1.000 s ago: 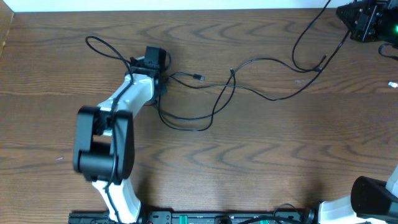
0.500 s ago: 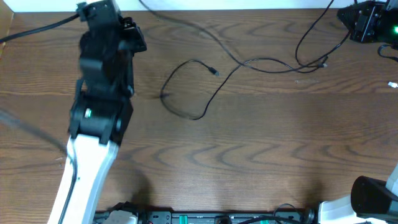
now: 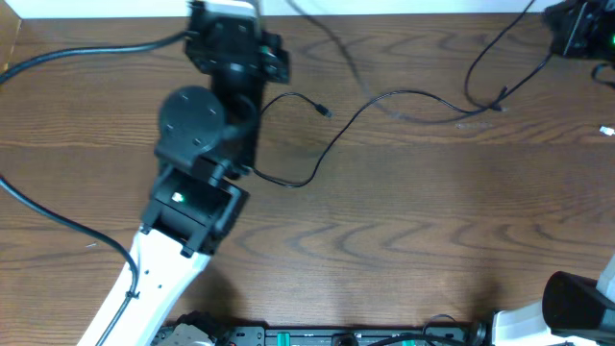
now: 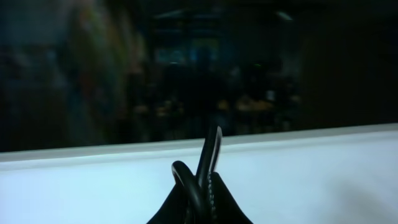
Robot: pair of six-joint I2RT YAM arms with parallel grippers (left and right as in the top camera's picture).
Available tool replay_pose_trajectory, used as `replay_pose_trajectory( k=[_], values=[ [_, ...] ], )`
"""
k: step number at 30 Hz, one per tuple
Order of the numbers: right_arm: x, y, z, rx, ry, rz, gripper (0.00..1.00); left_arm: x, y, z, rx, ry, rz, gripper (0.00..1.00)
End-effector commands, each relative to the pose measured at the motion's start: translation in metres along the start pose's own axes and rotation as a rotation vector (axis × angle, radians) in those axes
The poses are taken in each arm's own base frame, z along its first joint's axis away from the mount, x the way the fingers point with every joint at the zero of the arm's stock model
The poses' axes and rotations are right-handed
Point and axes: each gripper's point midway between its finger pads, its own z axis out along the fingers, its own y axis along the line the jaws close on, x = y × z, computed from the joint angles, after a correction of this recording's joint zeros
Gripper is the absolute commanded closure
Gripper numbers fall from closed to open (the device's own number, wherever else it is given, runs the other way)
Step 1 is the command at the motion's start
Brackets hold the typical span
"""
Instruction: Untangle cables
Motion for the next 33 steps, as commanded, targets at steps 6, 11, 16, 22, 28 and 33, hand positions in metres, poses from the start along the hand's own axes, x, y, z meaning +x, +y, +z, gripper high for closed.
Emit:
replay_pose_trajectory(
  k=[6, 11, 16, 22, 28, 33],
  values=[
    [-0.02, -0.139, -0.039, 0.354, -0.133, 0.179, 0.99, 0.019, -0.091, -0.021, 0.223, 0.079, -0.011, 0.93],
    [0.024, -0.239, -0.044, 0.659, -0.008, 0.309, 0.99, 0.069, -0.149, -0.032, 0.399, 0.247, -0.096, 0.93],
    [0.077, -0.288, -0.012, 0.695, 0.159, 0.424, 0.01, 0.131, -0.198, -0.042, 0.547, 0.433, -0.132, 0.93],
    [0.078, -0.217, 0.032, 0.246, 0.225, 0.317, 0.01, 0.158, -0.208, -0.041, 0.541, 0.505, -0.153, 0.92],
    [0.064, -0.12, 0.045, -0.134, 0.211, 0.111, 0.01, 0.167, -0.206, -0.043, 0.535, 0.536, -0.143, 0.92],
    [0.074, -0.049, 0.052, -0.375, 0.244, -0.074, 0.01, 0.173, -0.205, -0.046, 0.532, 0.563, -0.13, 0.92]
  ],
)
